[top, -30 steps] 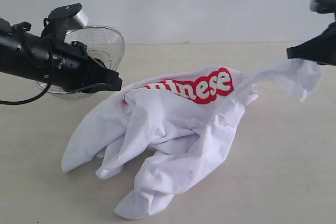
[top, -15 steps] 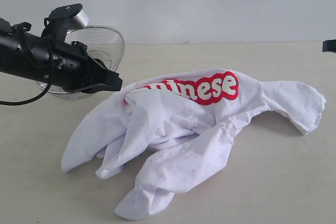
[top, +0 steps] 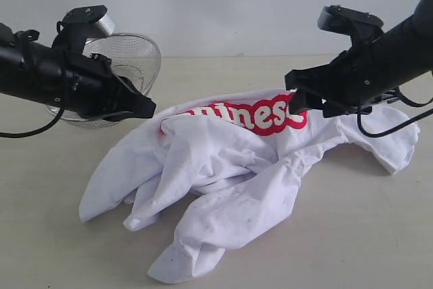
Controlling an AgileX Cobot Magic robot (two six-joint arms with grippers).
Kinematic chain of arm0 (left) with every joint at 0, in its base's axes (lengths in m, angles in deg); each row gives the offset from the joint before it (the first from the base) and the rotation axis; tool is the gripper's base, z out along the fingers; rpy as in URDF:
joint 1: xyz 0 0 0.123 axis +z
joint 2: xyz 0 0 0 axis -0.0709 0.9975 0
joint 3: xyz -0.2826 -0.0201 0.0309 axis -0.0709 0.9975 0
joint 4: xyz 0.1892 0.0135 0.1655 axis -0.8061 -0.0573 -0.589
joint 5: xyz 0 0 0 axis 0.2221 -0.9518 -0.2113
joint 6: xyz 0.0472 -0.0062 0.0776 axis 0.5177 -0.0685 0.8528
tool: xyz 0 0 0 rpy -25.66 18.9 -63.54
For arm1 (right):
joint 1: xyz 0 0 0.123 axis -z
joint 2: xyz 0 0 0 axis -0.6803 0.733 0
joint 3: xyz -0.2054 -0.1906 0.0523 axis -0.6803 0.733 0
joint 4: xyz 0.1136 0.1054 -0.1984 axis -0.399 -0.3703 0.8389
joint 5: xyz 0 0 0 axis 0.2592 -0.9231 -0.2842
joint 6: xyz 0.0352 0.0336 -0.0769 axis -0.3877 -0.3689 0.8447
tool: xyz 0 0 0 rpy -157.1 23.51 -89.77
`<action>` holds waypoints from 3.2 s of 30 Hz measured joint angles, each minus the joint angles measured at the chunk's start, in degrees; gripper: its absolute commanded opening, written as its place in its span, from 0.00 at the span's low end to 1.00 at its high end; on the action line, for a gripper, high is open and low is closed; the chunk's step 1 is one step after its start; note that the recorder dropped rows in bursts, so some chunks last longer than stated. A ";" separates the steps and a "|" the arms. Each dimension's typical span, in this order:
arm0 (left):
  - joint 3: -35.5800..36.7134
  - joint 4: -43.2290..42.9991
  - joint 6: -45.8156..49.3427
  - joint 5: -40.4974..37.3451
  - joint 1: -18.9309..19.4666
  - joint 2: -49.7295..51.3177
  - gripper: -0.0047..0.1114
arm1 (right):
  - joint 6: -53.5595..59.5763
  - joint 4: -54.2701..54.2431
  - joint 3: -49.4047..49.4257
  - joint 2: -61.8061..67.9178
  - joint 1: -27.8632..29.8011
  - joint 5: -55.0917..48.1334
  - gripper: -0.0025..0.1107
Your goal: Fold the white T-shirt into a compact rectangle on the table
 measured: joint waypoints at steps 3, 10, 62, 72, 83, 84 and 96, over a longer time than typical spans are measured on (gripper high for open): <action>0.00 -0.95 0.00 0.00 0.00 -0.69 0.08 | -0.25 -1.85 0.00 -2.49 -2.10 -6.33 0.53; 0.00 -1.44 0.00 -0.61 0.00 -1.15 0.08 | -1.84 -7.79 7.25 -3.96 -10.75 -7.63 0.53; 0.00 -1.65 0.04 -4.48 0.00 -1.25 0.08 | -9.21 -7.32 14.27 8.12 -23.94 14.38 0.02; 0.00 -1.65 0.04 -4.48 0.00 -3.10 0.08 | -10.03 0.25 14.14 6.05 -13.83 3.76 0.02; 0.00 -1.75 -0.06 -6.10 0.00 -7.51 0.08 | -19.76 15.82 14.14 -1.63 -3.22 -1.68 0.03; 0.00 -1.86 -0.06 -6.26 0.00 -7.64 0.08 | -19.49 15.25 14.14 -2.28 -2.68 -2.68 0.06; 0.00 -1.86 -0.39 -7.58 0.00 -7.63 0.08 | -13.29 -1.21 14.26 -2.14 -11.37 3.26 0.51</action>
